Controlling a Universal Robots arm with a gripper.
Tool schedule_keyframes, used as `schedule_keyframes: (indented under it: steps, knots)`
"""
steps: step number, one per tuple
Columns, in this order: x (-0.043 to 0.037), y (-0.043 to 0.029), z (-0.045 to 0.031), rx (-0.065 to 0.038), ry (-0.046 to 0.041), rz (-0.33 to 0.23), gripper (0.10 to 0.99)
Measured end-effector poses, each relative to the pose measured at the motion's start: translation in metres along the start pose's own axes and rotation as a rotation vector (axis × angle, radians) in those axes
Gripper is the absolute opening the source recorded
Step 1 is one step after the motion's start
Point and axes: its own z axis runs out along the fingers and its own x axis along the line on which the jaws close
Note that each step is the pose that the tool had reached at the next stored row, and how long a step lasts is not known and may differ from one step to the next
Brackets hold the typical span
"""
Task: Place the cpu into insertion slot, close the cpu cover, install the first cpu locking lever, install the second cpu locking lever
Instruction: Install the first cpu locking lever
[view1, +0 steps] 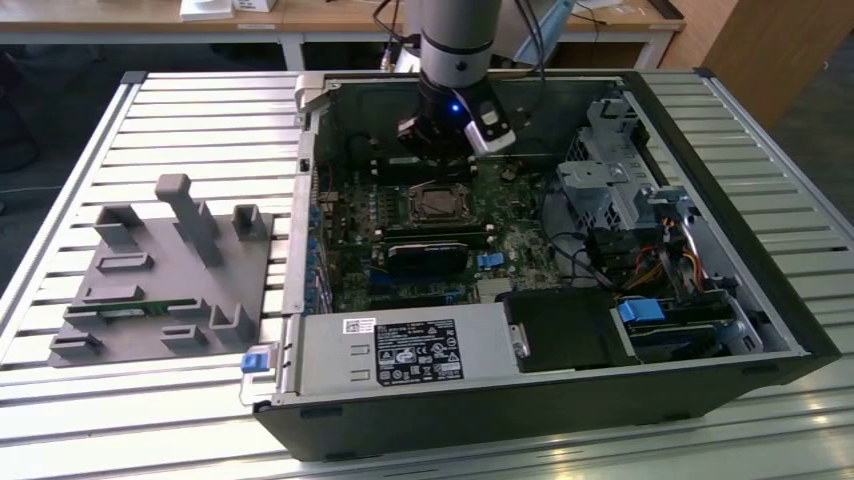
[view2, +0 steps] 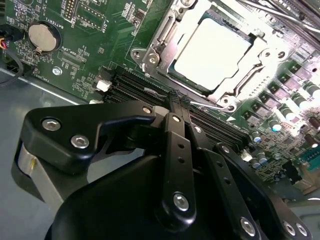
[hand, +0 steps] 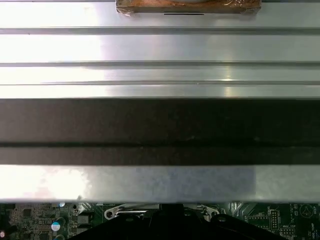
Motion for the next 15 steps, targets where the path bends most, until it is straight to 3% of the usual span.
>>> schedule_keyframes:
  steps: [15]
  knots:
    - [-0.0070,-0.0005,0.0054,0.000,0.0000,0.000,0.106]
